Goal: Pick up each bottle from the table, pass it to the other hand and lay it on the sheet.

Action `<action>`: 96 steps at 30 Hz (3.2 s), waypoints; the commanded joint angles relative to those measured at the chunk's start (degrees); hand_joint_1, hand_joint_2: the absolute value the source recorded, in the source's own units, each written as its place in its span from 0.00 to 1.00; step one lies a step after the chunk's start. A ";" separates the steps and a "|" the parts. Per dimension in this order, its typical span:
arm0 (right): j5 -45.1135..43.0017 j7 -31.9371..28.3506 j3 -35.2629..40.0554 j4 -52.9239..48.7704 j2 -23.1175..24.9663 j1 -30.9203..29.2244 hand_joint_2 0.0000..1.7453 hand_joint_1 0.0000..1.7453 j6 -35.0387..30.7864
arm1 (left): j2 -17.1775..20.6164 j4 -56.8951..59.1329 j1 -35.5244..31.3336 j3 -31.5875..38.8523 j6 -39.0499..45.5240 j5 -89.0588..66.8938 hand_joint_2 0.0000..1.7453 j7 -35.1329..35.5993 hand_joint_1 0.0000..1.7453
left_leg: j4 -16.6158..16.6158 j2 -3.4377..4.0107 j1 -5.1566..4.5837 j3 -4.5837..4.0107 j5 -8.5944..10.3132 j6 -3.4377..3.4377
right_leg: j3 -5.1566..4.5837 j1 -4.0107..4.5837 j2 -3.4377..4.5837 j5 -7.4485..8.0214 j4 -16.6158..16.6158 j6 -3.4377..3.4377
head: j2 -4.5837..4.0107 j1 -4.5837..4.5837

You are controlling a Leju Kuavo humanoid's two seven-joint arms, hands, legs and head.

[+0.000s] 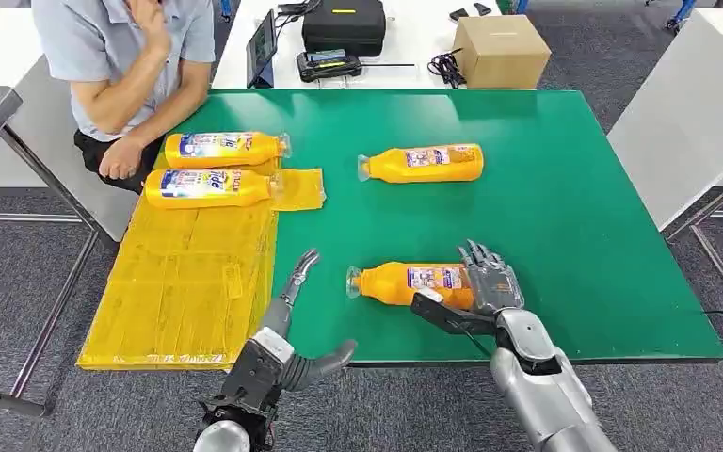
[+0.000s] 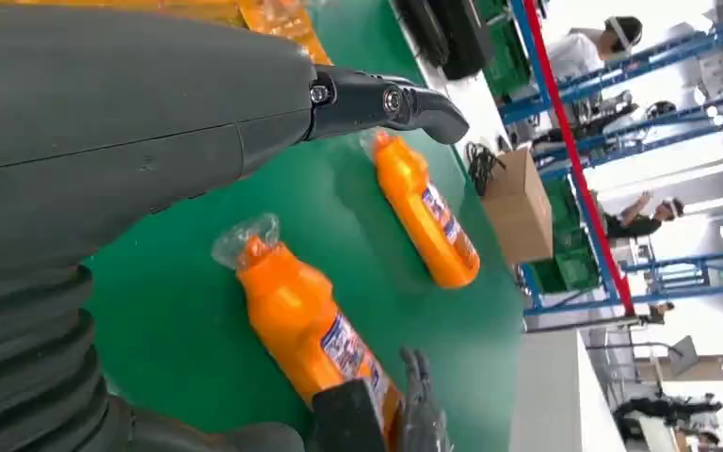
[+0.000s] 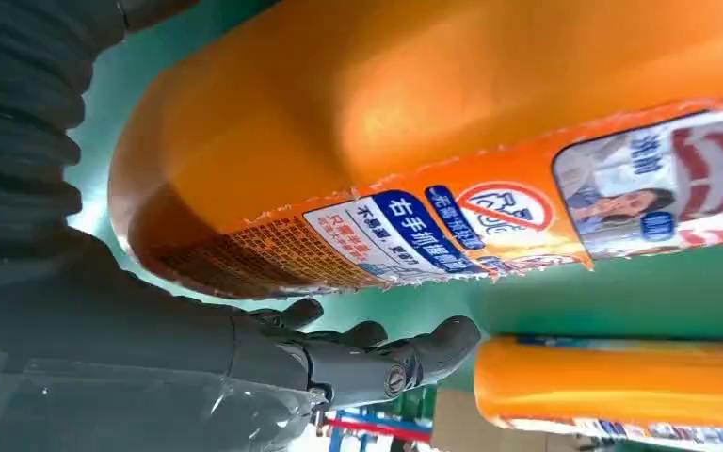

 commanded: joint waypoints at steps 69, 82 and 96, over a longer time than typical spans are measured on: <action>-45.99 -20.66 21.26 4.11 10.55 -7.39 1.00 1.00 12.96 | -1.74 21.87 -14.67 -0.34 -6.60 46.13 1.00 -13.87 0.00 | 0.01 0.15 -0.05 0.00 -0.07 0.05 | 0.02 -0.05 0.23 -0.01 0.02 -0.08 | 0.00 0.04; -46.14 -21.27 22.51 5.98 11.25 -8.22 1.00 1.00 12.38 | -2.09 24.57 -16.02 -0.48 -5.19 45.78 1.00 -15.01 0.02 | 0.02 0.08 -0.05 0.00 -0.07 0.04 | 0.04 -0.04 0.15 -0.04 0.04 -0.10 | 0.00 0.02; -48.09 -20.58 21.10 7.15 10.96 -8.81 0.00 0.00 12.24 | -1.13 21.64 -15.00 -0.47 -2.22 41.70 1.00 -18.80 1.00 | 0.03 0.11 -0.02 0.12 -0.14 0.02 | 0.16 -0.02 0.17 -0.10 0.03 -0.13 | 0.00 0.02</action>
